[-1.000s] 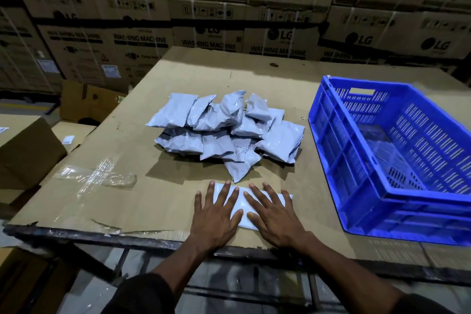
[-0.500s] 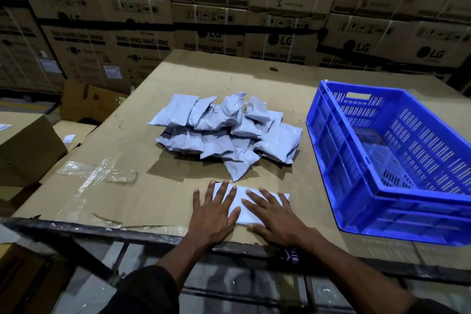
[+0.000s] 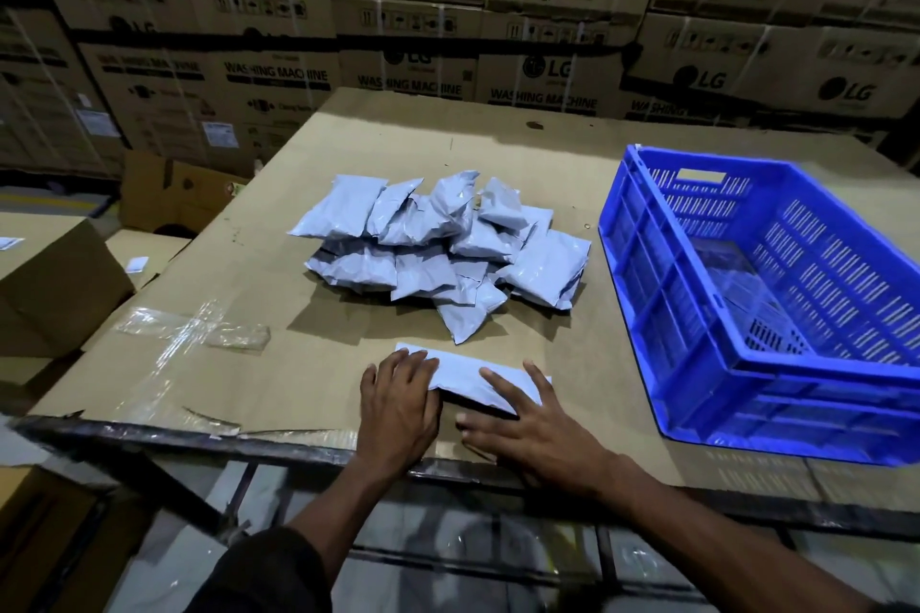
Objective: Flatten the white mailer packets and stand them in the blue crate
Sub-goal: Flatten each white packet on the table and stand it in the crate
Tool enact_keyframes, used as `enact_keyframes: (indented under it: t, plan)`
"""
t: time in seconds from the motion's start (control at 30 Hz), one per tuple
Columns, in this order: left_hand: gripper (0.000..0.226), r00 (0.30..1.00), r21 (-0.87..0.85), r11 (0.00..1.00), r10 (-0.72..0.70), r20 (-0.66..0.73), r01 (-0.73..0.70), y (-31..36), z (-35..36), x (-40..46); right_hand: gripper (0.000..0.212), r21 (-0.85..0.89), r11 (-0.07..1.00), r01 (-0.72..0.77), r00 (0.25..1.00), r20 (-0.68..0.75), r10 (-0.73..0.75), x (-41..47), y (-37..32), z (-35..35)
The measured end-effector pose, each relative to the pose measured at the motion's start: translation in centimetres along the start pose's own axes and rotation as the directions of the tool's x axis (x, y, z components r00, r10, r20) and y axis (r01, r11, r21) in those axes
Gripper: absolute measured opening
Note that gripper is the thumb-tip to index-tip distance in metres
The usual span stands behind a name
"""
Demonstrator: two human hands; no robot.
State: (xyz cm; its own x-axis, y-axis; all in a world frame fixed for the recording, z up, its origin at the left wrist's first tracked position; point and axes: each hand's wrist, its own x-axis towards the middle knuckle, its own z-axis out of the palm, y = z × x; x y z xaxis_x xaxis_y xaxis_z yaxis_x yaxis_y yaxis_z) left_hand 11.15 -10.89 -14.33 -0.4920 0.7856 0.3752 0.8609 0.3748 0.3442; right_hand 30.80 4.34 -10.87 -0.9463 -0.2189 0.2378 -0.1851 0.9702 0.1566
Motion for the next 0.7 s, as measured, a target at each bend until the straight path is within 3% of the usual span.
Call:
enact_keyframes:
  t: [0.13, 0.2, 0.3, 0.37, 0.43, 0.5, 0.53, 0.57, 0.67, 0.7]
  plan:
    - [0.044, 0.988, 0.003, 1.0, 0.025, -0.151, -0.025, 0.2, 0.2, -0.1, 0.015, -0.084, 0.996, -0.032, 0.999, -0.046, 0.028, 0.0, 1.2, 0.9]
    - [0.058, 0.976, 0.088, 0.996, 0.035, -0.214, -0.017, 0.5, 0.0, -0.3, 0.011, 0.039, 0.991, -0.131, 0.983, -0.127, 0.135, 0.9, 1.8, 0.1]
    - [0.072, 0.94, 0.095, 0.989, -0.074, -0.333, 0.111, 0.5, -0.6, -0.4, 0.015, 0.277, 0.91, -0.309, 0.901, -0.22, 0.373, 2.5, 2.8, -2.1]
    - [0.07, 0.907, 0.05, 0.988, -0.115, -0.406, 0.148, 0.2, -0.7, -0.6, 0.029, 0.538, 0.746, -0.393, 0.814, -0.172, 0.554, 3.4, 3.7, -3.6]
    - [0.064, 0.898, 0.048, 0.991, -0.09, -0.43, 0.122, 0.0, -0.6, -0.9, 0.035, 0.776, 0.448, -0.444, 0.748, 0.047, 0.662, 3.9, 4.8, -5.2]
    - [0.057, 0.923, 0.079, 0.995, -0.022, -0.383, 0.057, 0.1, -0.6, -1.0, 0.03, 0.84, 0.177, -0.514, 0.734, 0.323, 0.598, 4.2, 5.8, -6.6]
    - [0.054, 0.941, 0.084, 0.996, 0.013, -0.339, 0.017, 0.3, -0.6, -0.9, 0.027, 0.814, 0.12, -0.568, 0.724, 0.426, 0.543, 4.3, 6.3, -6.7]
    - [0.051, 0.955, 0.08, 0.996, 0.048, -0.293, -0.025, 0.5, -0.4, -0.8, 0.025, 0.776, 0.156, -0.612, 0.723, 0.468, 0.507, 4.2, 6.7, -6.5]
    - [0.047, 0.979, 0.097, 0.99, 0.121, -0.167, -0.105, 0.9, 0.1, -0.4, 0.035, 0.406, 0.618, -0.673, 0.739, 0.347, 0.578, 4.1, 7.3, -4.3]
    - [0.047, 0.983, 0.118, 0.986, 0.13, -0.13, -0.115, 0.9, 0.3, -0.3, 0.038, 0.271, 0.693, -0.669, 0.743, 0.269, 0.612, 4.1, 7.0, -3.3]
